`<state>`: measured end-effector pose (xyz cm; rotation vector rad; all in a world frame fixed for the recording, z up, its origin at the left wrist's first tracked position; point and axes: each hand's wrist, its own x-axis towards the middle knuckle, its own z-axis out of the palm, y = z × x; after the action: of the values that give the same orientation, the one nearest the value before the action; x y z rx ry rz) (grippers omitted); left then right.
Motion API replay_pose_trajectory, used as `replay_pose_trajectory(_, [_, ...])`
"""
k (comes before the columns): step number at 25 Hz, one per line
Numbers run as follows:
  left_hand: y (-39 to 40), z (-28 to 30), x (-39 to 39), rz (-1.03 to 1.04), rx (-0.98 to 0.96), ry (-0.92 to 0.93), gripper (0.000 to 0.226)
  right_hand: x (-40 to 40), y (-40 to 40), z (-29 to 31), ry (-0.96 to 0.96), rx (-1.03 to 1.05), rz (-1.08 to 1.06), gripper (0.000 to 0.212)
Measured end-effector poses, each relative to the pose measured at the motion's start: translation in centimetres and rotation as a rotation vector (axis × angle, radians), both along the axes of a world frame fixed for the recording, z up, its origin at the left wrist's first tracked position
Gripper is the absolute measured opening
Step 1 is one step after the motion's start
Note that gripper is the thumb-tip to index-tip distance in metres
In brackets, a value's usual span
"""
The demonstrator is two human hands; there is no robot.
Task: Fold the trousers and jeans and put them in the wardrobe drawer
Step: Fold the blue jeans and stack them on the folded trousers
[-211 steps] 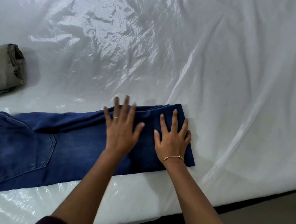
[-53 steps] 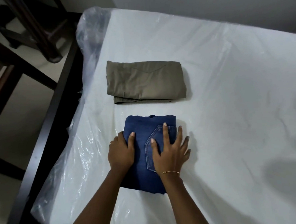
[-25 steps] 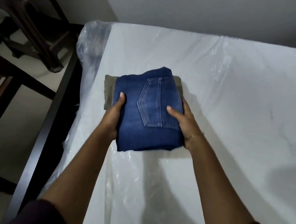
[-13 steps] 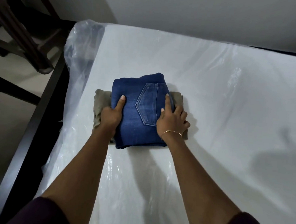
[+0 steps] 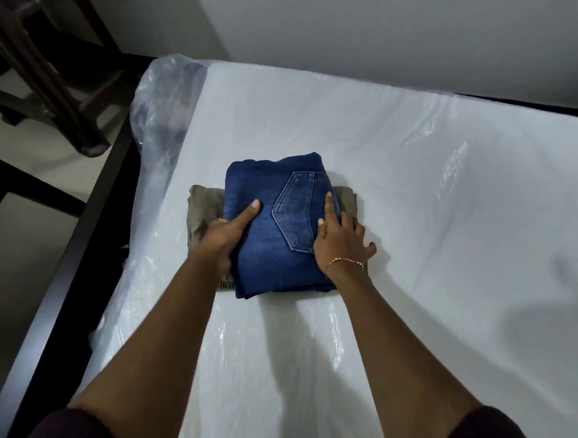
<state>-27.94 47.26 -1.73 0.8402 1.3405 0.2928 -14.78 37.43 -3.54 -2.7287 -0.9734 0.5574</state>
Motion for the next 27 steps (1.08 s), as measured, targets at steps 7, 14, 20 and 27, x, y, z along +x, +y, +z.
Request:
replay_pose_trajectory(7, [-7.5,1.8,2.2,0.474,-0.051,-0.461,0.046,-1.0,-1.5,4.3,0.34,0.365,-0.413,0.067])
replay_pose_trajectory(14, [-10.0,0.9,2.5,0.628,-0.126,-0.307,0.055,-2.9,-1.1,2.9,-0.141,0.008,-0.003,0.058])
replay_pose_trajectory(20, [-7.5,2.9,1.7,-0.039,1.319,0.518,0.055,-3.1,-1.4,0.6,-0.134,0.048,0.211,0.058])
replay_pose_trajectory(27, [-2.8,-2.7,-0.2,-0.764,1.333,0.902,0.074,-3.8,-2.5,-2.2,-0.128,0.073,0.231,0.064])
